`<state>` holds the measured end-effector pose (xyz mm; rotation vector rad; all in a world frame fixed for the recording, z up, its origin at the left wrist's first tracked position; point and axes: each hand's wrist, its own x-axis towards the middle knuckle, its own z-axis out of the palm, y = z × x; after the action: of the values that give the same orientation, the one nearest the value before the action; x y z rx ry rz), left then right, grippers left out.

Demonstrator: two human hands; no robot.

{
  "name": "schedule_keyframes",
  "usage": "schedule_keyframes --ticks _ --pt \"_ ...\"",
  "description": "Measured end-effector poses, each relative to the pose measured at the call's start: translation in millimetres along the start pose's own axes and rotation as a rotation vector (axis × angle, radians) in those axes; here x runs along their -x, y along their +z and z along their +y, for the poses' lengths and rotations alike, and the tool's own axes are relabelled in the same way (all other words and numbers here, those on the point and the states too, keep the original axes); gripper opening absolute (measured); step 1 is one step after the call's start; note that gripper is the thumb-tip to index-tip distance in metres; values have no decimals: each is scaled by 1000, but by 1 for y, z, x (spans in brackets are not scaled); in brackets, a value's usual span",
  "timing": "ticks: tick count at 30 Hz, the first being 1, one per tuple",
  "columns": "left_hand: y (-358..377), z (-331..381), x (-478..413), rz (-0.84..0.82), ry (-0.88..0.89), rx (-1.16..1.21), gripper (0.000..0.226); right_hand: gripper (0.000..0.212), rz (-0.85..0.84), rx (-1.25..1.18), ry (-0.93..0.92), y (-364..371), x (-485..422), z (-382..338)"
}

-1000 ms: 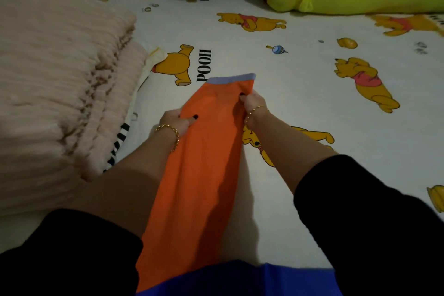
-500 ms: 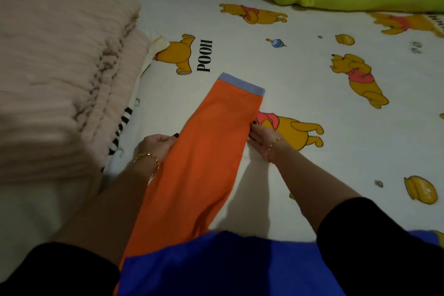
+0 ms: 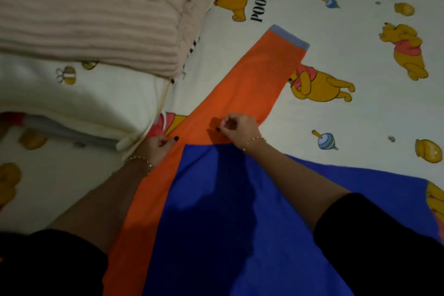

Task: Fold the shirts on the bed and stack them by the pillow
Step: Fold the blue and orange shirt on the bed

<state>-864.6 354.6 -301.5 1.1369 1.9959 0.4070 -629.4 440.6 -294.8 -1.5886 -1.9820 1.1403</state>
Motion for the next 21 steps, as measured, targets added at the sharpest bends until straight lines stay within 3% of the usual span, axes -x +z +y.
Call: schedule_keyframes --ticks 2,6,10,11,13,16,18,21 --pt "-7 -15 19 -40 -17 -47 26 15 -85 130 -106 24 10 -16" --pt "-38 -66 60 -158 -108 -176 36 48 -287 391 -207 69 27 -53" --pt "-58 -103 85 -282 -108 -359 107 63 -403 639 -235 110 34 -78" --pt "-61 -108 87 -312 -98 -417 109 62 -411 688 -228 118 34 -83" --pt "-70 -116 84 -304 -70 -486 82 55 -381 757 -203 132 31 -93" --pt "-82 -118 75 -140 -12 -466 38 49 -194 674 -174 142 24 -105" --pt "-81 -118 75 -67 13 -493 34 50 -74 510 -122 147 26 -105" --pt "-67 -120 90 74 50 -540 55 57 -18 326 -74 149 47 -94"
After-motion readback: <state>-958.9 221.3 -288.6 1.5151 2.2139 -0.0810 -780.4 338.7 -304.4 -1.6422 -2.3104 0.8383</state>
